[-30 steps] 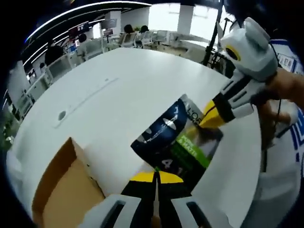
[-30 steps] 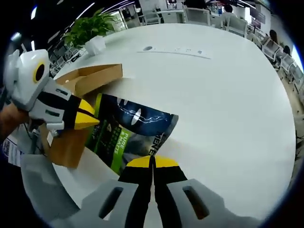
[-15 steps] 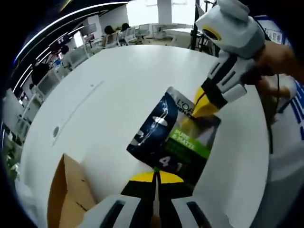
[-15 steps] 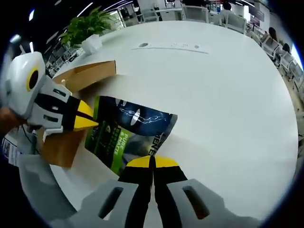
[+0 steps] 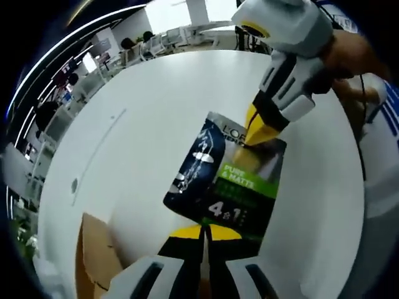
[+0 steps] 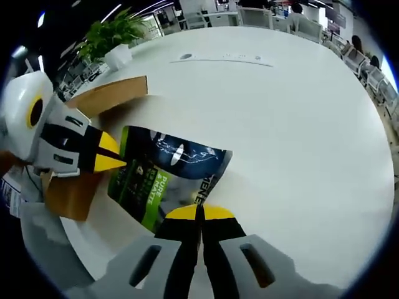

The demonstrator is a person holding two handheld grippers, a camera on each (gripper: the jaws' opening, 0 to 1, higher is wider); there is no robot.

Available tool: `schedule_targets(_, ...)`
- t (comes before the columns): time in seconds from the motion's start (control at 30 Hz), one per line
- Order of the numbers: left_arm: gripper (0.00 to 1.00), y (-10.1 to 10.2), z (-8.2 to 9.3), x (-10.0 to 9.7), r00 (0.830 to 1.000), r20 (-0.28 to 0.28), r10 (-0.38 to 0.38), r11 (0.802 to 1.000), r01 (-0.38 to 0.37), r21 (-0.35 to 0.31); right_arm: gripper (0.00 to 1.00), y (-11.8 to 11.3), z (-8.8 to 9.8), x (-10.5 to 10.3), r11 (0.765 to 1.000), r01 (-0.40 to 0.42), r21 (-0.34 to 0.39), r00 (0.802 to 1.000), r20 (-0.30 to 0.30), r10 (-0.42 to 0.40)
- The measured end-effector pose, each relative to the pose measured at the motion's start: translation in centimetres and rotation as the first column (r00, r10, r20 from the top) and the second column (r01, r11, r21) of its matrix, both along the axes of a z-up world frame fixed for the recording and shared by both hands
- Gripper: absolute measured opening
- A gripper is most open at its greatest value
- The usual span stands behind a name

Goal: Operate the shoe box by opening the lid, removing the specified soft item, and placing it in the target area until the item is outside and the box remains undamaged.

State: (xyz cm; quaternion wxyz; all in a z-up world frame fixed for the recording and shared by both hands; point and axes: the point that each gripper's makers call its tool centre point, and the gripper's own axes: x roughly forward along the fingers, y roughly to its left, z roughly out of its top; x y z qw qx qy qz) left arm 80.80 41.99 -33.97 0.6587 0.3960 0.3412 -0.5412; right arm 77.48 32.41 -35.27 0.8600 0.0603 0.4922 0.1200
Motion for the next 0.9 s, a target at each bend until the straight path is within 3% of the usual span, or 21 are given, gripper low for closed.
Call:
schedule_targets(0.67,0.07,0.8,0.0,0.4,0.995,0.069,-0.071,0.996,0.068,0.055,0.05,-0.8,-0.5,0.6,0.998,-0.014,-0.065,1.000,0.019,0.015)
schedule_targets(0.9,0.10,0.6,1.0,0.2,0.995,0.067,-0.071,0.997,0.069,0.031,0.09,-1.2,-0.5,0.5,0.996,-0.020,-0.089,1.000,0.021,0.022)
